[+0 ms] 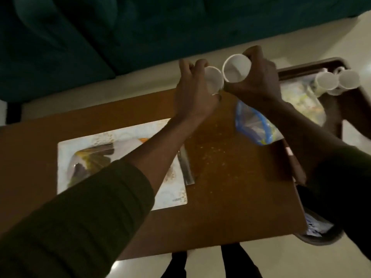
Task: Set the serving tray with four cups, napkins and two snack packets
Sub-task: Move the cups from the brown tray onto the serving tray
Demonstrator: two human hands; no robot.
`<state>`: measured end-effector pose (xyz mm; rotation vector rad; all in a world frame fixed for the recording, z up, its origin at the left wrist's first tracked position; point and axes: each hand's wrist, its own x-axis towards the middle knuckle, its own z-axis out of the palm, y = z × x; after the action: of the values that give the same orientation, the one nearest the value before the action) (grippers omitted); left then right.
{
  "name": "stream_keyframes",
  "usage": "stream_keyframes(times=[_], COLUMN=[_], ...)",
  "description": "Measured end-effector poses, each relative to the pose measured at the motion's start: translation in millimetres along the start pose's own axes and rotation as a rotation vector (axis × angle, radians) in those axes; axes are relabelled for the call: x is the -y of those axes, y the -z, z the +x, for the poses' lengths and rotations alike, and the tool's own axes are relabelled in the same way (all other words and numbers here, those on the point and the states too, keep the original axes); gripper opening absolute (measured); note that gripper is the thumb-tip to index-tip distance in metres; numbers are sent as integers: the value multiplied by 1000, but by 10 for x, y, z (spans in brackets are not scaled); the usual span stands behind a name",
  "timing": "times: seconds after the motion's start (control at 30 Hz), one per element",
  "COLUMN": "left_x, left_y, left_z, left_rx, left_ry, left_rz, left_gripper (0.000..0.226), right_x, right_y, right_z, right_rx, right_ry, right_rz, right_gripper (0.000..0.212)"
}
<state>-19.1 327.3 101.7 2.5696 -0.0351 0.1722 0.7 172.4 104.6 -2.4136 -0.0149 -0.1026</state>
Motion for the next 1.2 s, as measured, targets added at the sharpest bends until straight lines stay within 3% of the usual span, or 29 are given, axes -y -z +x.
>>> stream_keyframes(times=[0.23, 0.33, 0.53, 0.7, 0.9, 1.03, 1.1, 1.2], left_x=[1316, 1852, 2598, 2932, 3128, 3206, 3254, 3344], left_y=[1007, 1274, 1228, 990, 866, 915, 999, 1119], left_z=[-368, -718, -1463, -1740, -1820, -1842, -1847, -1841], left_rx=[-82, 7, 193, 189, 196, 169, 147, 275], left_ry=[129, 242, 438, 469, 376, 211, 124, -14], left_rz=[74, 73, 79, 55, 74, 151, 171, 221], left_gripper=[67, 69, 60, 62, 65, 64, 53, 70], right_x=[1184, 1494, 1513, 1388, 1467, 1467, 1457, 1495], right_y=[-968, -1434, -2233, -2572, -2737, -2721, -2660, -2594], right_z=[-265, -486, -1022, -1311, -1441, -1441, -1368, -1247], right_rx=[169, 280, 527, 590, 501, 550, 547, 651], right_ry=[130, 139, 63, 44, 91, 92, 77, 183], right_rz=[84, 75, -68, -157, -257, -252, -214, -133], right_gripper=[71, 72, 74, 71, 73, 84, 77, 65])
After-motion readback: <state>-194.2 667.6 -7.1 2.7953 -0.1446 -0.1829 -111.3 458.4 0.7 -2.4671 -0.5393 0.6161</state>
